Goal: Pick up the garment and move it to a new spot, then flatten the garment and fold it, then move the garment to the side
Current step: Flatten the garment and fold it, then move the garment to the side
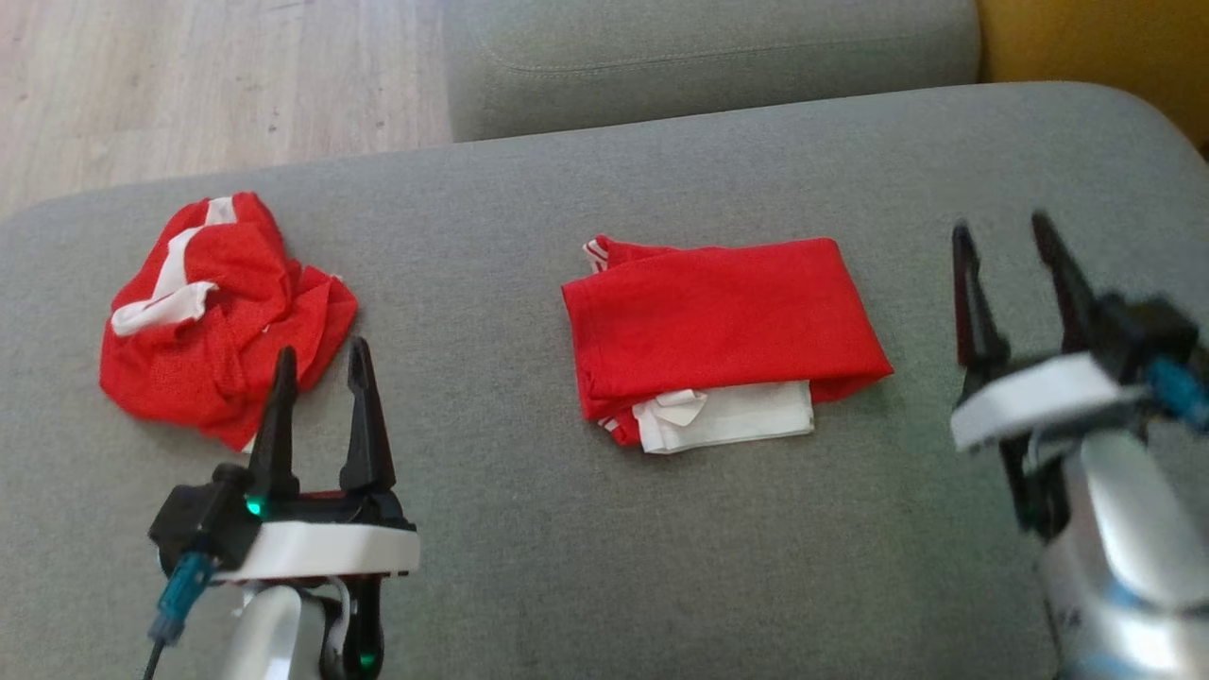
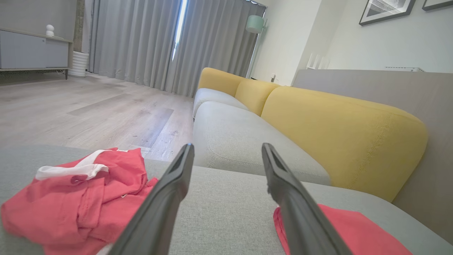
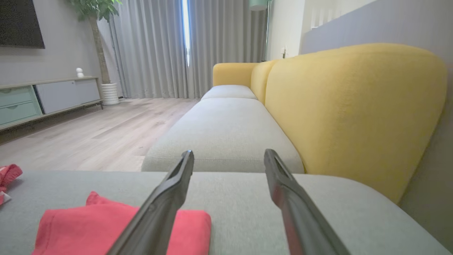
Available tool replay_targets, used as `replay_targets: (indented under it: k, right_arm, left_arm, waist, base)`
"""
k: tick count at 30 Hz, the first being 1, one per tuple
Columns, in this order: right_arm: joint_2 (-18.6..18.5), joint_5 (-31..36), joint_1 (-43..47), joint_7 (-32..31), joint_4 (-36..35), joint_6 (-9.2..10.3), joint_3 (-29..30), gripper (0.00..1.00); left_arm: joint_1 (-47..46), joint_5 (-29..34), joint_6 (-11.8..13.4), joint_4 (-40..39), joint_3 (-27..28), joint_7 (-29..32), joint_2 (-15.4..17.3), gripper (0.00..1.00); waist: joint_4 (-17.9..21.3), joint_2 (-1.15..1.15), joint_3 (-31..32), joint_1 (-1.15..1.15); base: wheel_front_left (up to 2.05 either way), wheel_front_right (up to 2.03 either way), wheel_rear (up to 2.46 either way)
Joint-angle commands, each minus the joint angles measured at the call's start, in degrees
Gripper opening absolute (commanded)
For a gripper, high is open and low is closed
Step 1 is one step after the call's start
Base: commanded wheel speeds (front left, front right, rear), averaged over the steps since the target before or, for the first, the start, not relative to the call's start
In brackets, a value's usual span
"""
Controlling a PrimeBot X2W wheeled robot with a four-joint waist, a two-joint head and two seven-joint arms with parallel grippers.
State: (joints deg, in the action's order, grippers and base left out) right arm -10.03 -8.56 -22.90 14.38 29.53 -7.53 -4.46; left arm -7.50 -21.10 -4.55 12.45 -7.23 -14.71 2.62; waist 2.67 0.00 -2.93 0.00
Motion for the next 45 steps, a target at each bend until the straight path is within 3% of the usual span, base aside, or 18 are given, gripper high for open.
replay_targets:
  k: [1, 9, 28, 35, 45]
  right_arm:
    - [1.88, 1.36, 1.7, 0.59, -3.97, 0.04, 0.15, 1.0]
    - [6.62, 5.45, 11.22, 0.61, -11.66, 0.04, 4.51, 1.0]
    - [7.14, 6.26, 9.41, 0.12, -11.91, 0.04, 6.34, 1.0]
    - [7.14, 6.48, 2.97, -6.02, -5.65, 0.04, 9.02, 1.0]
    - [7.14, 2.4, -4.47, -13.99, 10.24, 0.04, 11.74, 1.0]
  left_arm:
    - [-1.73, 0.81, 0.18, -2.13, 1.62, -0.29, 0.26, 1.0]
    - [-0.03, 1.47, 0.4, -2.11, 0.62, -0.29, 0.26, 1.0]
    - [-1.52, 1.7, 0.17, -2.37, -0.39, -0.29, 0.26, 1.0]
    - [-3.94, 1.53, 0.01, -2.52, -1.63, -0.29, 0.26, 1.0]
    - [-5.97, 0.9, 0.12, -1.84, -3.63, -0.29, 0.26, 1.0]
  waist:
    - [0.31, 0.0, -0.16, 0.0]
    - [0.72, 0.0, -0.63, 0.0]
    - [-2.1, 0.0, -3.54, 0.0]
    - [-5.07, 0.0, -7.84, 0.0]
    - [-8.33, 0.0, -10.7, 0.0]
  base:
    - [0.0, 0.0, 0.0]
    - [0.0, 0.0, 0.0]
    - [0.0, 0.0, 0.0]
    - [0.0, 0.0, 0.0]
    - [0.0, 0.0, 0.0]
